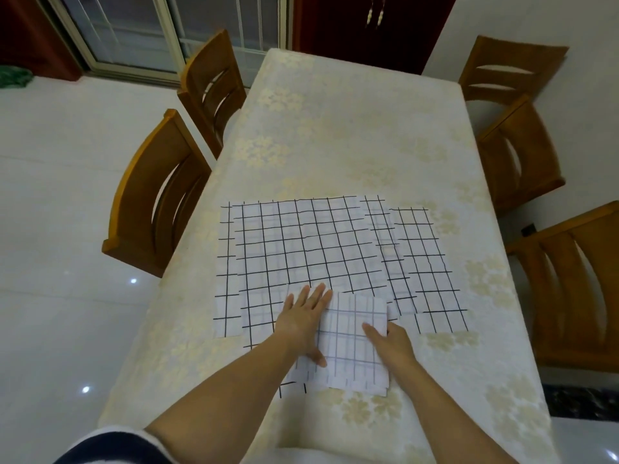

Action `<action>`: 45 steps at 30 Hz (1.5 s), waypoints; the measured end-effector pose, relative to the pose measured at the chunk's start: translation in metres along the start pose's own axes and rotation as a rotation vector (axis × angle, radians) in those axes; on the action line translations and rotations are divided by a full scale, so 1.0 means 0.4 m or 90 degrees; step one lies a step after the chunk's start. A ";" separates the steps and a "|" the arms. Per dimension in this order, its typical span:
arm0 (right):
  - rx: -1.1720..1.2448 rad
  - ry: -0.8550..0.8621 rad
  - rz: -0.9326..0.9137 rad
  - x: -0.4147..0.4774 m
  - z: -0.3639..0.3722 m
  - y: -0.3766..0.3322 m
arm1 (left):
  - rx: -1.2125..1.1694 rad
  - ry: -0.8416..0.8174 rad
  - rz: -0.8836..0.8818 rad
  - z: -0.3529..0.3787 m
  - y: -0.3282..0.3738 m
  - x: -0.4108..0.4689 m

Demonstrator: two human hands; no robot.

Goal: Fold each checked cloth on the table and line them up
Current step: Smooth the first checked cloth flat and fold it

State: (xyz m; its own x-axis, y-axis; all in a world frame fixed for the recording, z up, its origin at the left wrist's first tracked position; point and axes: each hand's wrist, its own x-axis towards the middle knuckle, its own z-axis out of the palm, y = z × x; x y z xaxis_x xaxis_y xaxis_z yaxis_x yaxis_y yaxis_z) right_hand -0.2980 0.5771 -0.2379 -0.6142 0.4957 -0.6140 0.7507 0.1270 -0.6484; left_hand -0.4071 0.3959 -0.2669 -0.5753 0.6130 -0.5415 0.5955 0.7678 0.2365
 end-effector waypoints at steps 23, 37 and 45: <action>-0.162 0.075 -0.123 -0.112 0.017 -0.018 | 0.079 -0.097 -0.096 -0.016 0.049 -0.008; -0.207 0.114 -0.131 -0.124 0.029 -0.025 | 0.062 -0.075 -0.076 -0.017 0.051 -0.016; -0.237 0.160 -0.148 -0.121 0.033 -0.031 | -0.096 0.133 0.054 0.008 -0.043 -0.072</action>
State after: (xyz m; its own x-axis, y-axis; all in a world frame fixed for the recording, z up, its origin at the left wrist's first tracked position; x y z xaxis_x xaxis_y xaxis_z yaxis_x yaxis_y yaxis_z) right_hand -0.2806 0.5400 -0.2062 -0.7318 0.6039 -0.3159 0.6656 0.5336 -0.5218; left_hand -0.3991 0.3644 -0.2580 -0.6387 0.6900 -0.3405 0.5657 0.7211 0.4001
